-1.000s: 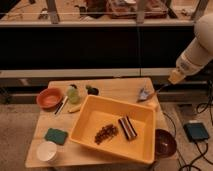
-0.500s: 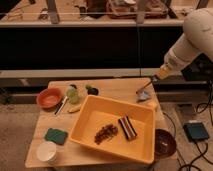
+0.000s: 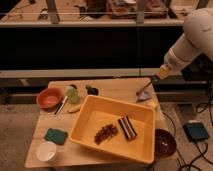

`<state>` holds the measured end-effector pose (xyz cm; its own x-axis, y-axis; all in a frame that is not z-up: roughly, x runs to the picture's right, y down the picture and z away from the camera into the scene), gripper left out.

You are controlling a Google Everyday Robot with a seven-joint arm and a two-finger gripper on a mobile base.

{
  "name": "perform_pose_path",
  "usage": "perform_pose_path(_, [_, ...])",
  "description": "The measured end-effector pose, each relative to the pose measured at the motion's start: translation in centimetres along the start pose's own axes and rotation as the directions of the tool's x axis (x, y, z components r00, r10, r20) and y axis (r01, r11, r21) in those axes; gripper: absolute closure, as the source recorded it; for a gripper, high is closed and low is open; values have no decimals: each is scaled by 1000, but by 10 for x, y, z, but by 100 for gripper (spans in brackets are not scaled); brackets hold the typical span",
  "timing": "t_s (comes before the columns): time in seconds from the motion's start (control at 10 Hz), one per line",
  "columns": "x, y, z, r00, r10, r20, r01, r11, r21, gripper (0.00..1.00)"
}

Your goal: Place fork in metal cup

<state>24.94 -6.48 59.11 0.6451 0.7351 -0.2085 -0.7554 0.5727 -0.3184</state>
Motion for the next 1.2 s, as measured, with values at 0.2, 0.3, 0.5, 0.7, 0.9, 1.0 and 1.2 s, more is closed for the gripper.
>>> perform_pose_path(0.2, [-7,7,4,998,20,62,-20,1000,-2,100])
perform_pose_path(0.3, [-17,16,8,994,28,103,-27,1000,-11,100])
perform_pose_path(0.5, [-42,42,18,983,36,178,-29,999,-38,100])
perform_pose_path(0.7, [-70,71,39,969,40,242,-23,997,-71,100])
perform_pose_path(0.9, [-88,82,62,964,41,263,-20,997,-81,100])
perform_pose_path(1.0, [-102,82,78,964,40,264,-20,997,-81,100])
perform_pose_path(1.2, [-126,74,95,963,44,267,-23,997,-79,100])
